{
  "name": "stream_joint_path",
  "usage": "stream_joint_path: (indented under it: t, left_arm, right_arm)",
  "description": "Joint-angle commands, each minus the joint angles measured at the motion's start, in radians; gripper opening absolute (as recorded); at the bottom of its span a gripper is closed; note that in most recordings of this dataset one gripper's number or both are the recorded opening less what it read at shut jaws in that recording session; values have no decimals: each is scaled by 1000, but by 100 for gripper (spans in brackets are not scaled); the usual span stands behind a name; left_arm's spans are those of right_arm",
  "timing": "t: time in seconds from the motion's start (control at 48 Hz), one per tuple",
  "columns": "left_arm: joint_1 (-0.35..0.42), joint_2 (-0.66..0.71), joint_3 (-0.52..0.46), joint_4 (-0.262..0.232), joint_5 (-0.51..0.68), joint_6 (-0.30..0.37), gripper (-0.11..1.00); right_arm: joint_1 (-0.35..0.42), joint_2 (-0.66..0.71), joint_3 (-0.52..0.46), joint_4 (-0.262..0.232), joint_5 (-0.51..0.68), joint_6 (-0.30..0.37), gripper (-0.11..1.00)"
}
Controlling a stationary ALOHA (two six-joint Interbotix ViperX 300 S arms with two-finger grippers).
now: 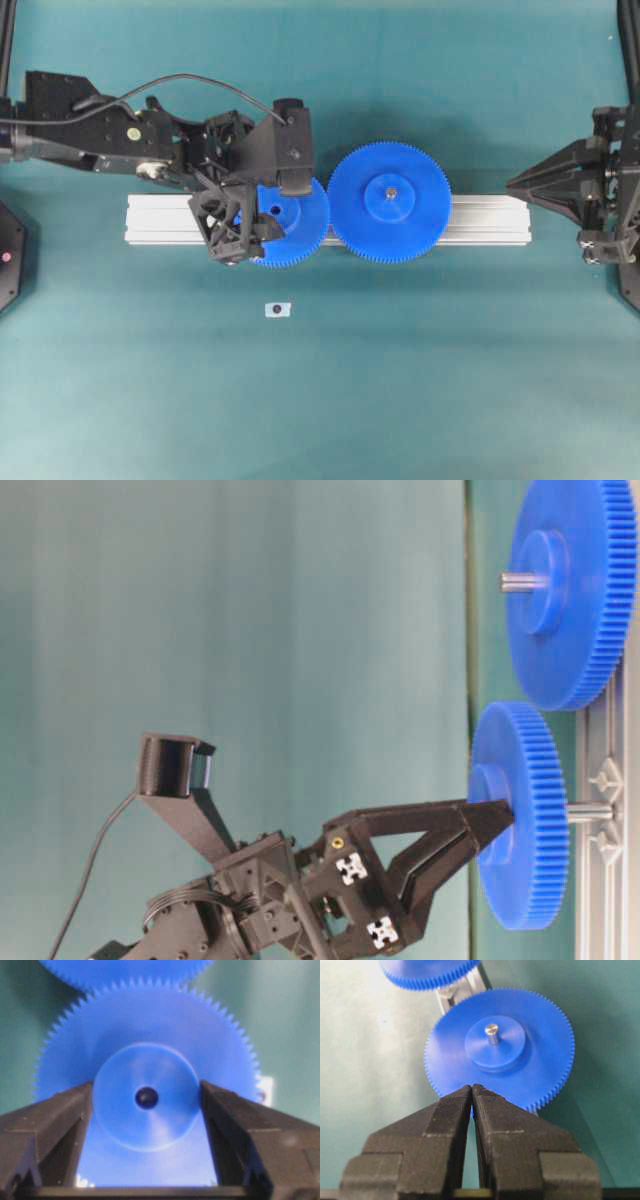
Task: Insert the small gear onto the shaft.
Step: 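Lower the small gear down onto the left shaft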
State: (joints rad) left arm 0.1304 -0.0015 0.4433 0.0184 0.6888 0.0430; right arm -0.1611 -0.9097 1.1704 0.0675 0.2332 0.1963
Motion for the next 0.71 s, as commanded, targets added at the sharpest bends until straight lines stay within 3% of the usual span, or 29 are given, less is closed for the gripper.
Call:
stream_joint_path:
  t: [0.0, 0.584, 0.688]
  left_arm:
    - [18, -12, -14, 3, 0, 6, 72]
    - [18, -5, -40, 3, 3, 12, 72]
    - [18, 2, -43, 3, 5, 12, 82]
  right_arm:
    - [-3, 3, -11, 0, -9, 6, 15]
    - [-3, 3, -9, 0, -9, 6, 15]
    - [-3, 3, -9, 0, -9, 6, 15]
